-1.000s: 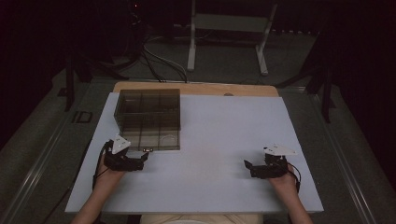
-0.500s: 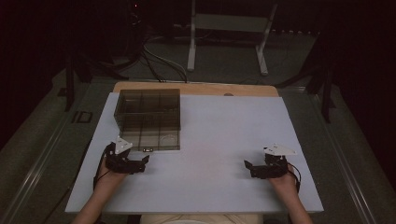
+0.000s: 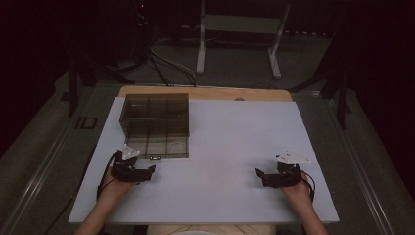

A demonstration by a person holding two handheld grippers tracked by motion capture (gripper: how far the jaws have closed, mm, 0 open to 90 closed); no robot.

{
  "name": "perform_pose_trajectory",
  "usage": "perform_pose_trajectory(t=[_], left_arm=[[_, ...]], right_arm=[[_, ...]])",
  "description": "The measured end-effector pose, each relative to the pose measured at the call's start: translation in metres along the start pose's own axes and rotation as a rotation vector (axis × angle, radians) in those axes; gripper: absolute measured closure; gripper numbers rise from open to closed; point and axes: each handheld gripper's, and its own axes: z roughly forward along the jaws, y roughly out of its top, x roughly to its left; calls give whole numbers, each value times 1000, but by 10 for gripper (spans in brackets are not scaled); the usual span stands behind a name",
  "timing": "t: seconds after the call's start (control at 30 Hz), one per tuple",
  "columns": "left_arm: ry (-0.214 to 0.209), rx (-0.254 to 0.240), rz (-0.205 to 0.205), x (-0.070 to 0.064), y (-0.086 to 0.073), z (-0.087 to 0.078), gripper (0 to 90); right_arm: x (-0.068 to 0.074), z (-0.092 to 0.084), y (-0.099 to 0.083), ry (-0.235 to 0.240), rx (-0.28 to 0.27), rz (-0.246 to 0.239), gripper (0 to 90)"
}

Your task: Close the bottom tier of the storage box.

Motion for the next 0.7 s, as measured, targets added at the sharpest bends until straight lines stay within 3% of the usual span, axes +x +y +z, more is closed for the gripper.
perform_pose_trajectory(t=[0.07,0.1,0.3,0.53,0.7], left_arm=[[3,-5,21,-1,0,0,193],[7,-8,23,-1,0,-1,239],[34,-1,20,0,-1,-1,359],[55,3,41,-2,-1,-1,567],[36,-5,38,-1,-1,-3,704]], right_arm=[[0,0,0,-1,1,0,23],[0,0,0,0,0,1,23],[0,0,0,-1,1,-3,23],[0,0,0,0,5,-2,23],[0,0,0,1,5,-4,23]])
